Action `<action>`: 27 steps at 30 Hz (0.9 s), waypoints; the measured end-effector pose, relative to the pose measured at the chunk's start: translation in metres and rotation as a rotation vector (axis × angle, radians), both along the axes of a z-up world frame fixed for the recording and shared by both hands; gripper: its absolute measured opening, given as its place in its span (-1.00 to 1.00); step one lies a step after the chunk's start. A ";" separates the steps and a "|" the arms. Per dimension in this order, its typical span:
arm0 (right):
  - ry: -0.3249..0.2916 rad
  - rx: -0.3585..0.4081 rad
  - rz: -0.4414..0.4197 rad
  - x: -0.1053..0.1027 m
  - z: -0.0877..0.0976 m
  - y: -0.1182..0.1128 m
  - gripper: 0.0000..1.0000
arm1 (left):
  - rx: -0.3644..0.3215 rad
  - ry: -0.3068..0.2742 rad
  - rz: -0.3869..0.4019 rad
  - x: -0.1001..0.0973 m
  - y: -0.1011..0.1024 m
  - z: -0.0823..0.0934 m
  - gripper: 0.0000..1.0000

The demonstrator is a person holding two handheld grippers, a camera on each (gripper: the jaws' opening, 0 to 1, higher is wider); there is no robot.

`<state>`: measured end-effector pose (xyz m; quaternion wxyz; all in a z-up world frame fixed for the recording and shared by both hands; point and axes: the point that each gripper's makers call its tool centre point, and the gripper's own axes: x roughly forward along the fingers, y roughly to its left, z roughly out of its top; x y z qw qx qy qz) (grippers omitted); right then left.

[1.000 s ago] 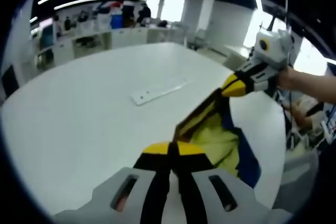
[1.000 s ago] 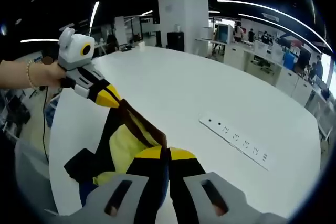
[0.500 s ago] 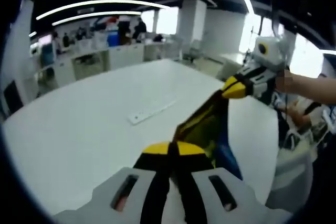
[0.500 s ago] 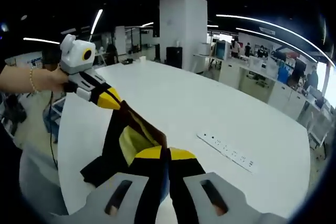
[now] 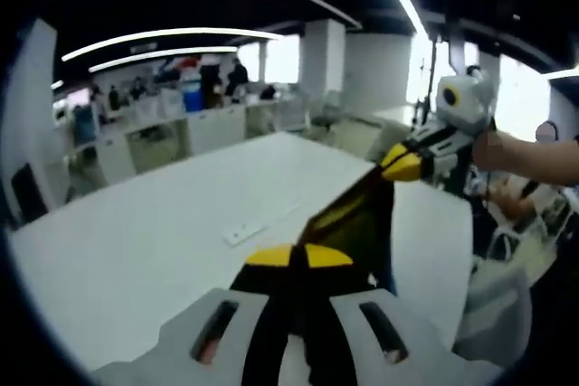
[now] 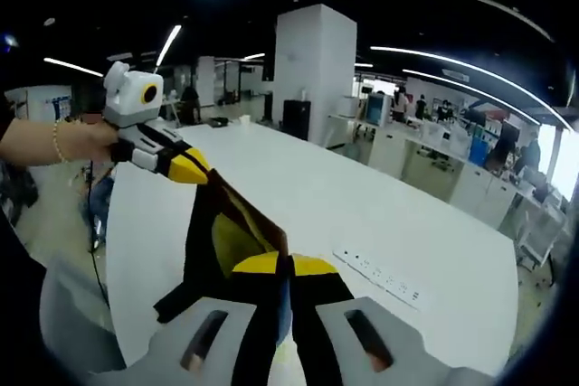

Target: Fold the garment on the visible template until the final outline fits inside the template.

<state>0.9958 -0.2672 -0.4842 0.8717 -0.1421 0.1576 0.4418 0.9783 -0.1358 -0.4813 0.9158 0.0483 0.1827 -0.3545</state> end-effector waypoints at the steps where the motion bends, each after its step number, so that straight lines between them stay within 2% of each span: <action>1: -0.006 0.004 -0.001 -0.003 0.004 0.000 -0.95 | -0.005 -0.008 0.000 -0.002 0.000 0.003 -1.00; 4: -0.025 0.003 0.001 -0.009 0.012 0.000 -0.95 | -0.021 -0.034 -0.001 -0.009 0.000 0.015 -1.00; 16: -0.094 0.022 0.003 -0.033 0.045 0.002 -0.95 | -0.110 -0.084 0.019 -0.031 0.005 0.044 -1.00; 22: -0.155 0.023 0.014 -0.048 0.069 0.006 -0.95 | -0.154 -0.137 0.023 -0.041 0.009 0.073 -1.00; 27: -0.196 0.049 0.018 -0.058 0.093 0.007 -0.95 | -0.154 -0.170 0.016 -0.048 0.010 0.091 -1.00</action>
